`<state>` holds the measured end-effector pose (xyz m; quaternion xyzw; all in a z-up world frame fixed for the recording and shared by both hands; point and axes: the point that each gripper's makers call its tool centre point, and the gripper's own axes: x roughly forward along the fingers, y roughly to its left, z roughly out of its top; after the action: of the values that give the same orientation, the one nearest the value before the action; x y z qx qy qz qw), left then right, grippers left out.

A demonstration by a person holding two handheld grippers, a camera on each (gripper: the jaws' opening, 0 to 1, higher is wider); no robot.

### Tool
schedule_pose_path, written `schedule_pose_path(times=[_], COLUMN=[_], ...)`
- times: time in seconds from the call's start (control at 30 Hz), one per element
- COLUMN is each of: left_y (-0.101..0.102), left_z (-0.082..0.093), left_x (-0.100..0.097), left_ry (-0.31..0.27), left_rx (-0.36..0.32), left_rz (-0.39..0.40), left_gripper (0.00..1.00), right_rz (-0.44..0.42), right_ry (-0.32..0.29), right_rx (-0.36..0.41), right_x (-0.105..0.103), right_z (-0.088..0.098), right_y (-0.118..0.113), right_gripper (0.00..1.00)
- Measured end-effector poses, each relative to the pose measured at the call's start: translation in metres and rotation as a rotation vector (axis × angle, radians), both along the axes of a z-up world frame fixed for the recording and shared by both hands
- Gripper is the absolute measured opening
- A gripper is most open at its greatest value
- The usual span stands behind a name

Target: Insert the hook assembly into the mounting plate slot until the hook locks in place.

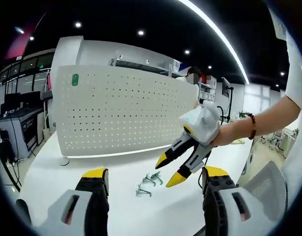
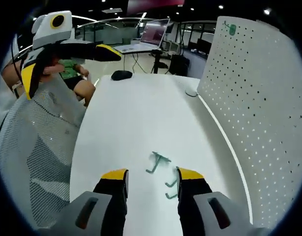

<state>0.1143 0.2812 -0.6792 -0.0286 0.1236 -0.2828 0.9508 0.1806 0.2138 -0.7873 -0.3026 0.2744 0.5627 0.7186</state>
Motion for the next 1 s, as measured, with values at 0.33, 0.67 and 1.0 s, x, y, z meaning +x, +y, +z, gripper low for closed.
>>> schedule_pose_path(times=[0.33,0.67,1.0], left_y=[-0.005,-0.011,-0.007], left_z=[-0.006,-0.011,-0.014], left_x=[-0.002,-0.006,-0.006], left_ry=[0.020,0.038,0.049], left_rx=[-0.005,-0.017,-0.023], left_rz=[-0.017,-0.027,-0.011], left_gripper=[0.79,0.77,0.77], right_rz=[0.058,0.171,0.265], right_ry=[-0.010,-0.076,-0.118], right_rx=[-0.037,-0.155,-0.240], right_x=[0.007,0.013,0.016], right_z=[-0.006,-0.019,-0.031], right_y=[0.007,0.012,0.016], right_gripper=[0.36,0.34,0.34])
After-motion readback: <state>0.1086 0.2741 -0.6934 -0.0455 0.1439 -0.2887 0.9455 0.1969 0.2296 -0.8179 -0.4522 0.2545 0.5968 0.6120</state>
